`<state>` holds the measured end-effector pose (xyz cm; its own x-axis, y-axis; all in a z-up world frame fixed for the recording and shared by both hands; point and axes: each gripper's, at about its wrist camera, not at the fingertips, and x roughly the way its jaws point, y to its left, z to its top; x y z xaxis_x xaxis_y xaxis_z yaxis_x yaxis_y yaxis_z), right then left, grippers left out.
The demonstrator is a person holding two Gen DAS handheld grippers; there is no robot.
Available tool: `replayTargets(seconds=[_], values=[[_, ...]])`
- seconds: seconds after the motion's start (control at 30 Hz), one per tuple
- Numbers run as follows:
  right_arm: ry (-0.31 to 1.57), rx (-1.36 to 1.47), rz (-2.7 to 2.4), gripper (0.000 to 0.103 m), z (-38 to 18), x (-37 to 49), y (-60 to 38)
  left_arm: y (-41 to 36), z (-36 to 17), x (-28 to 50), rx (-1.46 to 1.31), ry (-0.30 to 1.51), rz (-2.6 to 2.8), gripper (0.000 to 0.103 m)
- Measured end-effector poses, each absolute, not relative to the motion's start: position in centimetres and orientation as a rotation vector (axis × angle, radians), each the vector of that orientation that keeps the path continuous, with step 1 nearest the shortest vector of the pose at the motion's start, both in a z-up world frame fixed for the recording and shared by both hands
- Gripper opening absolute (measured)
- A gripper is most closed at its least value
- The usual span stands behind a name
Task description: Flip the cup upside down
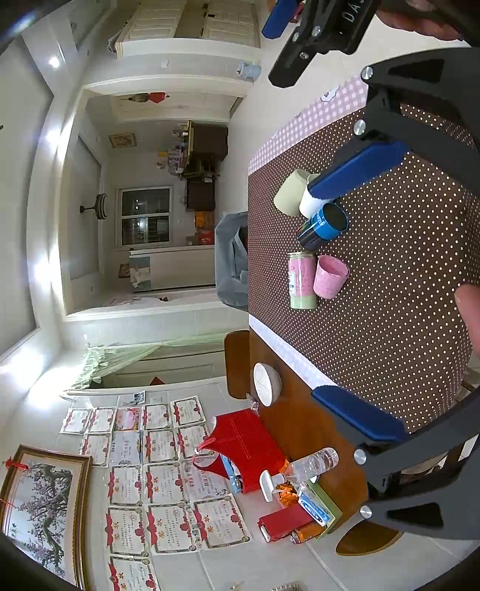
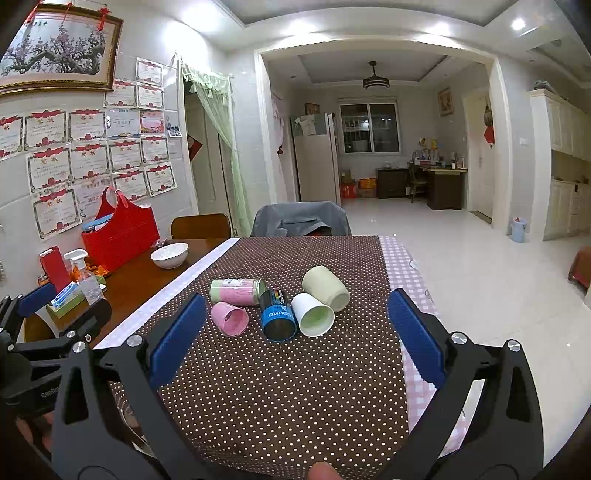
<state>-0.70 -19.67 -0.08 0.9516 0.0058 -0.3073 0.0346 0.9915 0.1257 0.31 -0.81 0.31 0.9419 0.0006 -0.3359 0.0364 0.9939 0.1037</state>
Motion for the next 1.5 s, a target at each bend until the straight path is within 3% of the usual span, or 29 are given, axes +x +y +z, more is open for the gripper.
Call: replayTargets(seconds=[0.83,1.5], values=[[0.308,0.119,-0.013,0.097,-0.1,-0.5,-19.4,-0.9,0.3,0.2,0.1,0.343,-0.025,0.099],[0.355,0.098,-0.027,0.097,-0.3,3.8,-19.9,-1.1,-0.8,5.4,0.104,0.399,-0.035,0.099]])
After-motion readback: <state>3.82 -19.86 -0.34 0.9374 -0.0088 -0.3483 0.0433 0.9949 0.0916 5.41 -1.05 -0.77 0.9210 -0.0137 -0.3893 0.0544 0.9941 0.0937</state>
